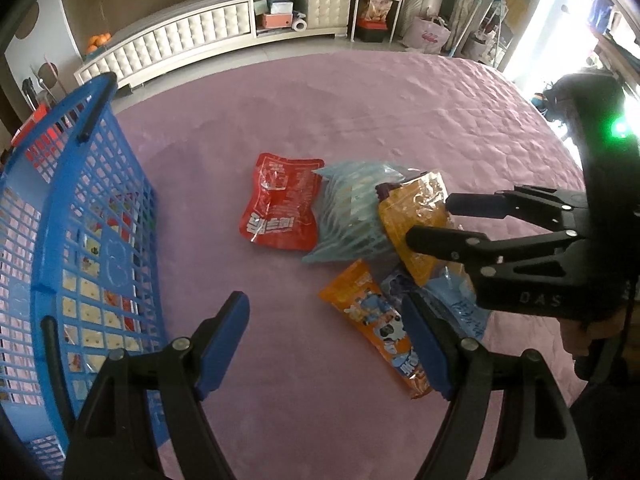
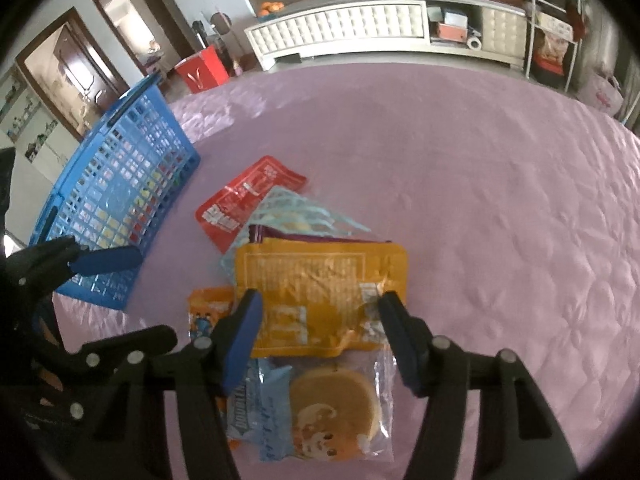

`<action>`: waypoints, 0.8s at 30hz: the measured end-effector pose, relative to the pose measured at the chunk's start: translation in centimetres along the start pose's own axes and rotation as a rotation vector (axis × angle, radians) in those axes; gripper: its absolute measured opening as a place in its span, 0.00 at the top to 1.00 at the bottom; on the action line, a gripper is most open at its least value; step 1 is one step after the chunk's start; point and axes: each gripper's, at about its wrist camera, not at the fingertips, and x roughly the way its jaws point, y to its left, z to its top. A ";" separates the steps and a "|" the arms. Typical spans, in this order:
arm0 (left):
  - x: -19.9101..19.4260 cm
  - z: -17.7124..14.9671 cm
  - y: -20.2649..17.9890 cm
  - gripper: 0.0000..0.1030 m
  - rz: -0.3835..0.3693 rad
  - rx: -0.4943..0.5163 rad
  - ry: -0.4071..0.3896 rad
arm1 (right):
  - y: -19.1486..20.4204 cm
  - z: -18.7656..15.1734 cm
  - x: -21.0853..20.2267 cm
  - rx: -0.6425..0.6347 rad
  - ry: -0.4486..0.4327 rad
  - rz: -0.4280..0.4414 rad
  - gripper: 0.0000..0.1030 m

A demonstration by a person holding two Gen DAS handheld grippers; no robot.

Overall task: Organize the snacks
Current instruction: 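Lower the right gripper onto the orange sauce pouch and close it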

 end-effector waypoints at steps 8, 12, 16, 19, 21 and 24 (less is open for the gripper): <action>-0.1 -0.2 0.0 0.26 0.008 -0.001 0.007 | 0.9 0.1 1.9 -0.049 0.068 -0.070 0.08; -0.1 -0.2 0.2 0.26 0.011 -0.002 0.012 | 1.3 0.0 1.6 -0.089 0.050 -0.110 0.08; -0.3 -0.2 0.3 0.26 0.016 -0.001 0.009 | 1.2 0.2 1.1 -0.108 0.027 -0.110 0.08; -0.5 0.1 0.3 0.26 0.018 -0.001 0.003 | 1.4 -0.1 0.8 -0.128 0.015 -0.121 0.10; -0.5 0.1 0.3 0.26 0.018 0.000 -0.001 | 1.6 -0.2 0.4 -0.137 0.001 -0.123 0.12; -0.6 0.2 0.2 0.26 0.019 0.004 -0.003 | 1.9 -0.5 -0.8 -0.134 -0.030 -0.111 0.13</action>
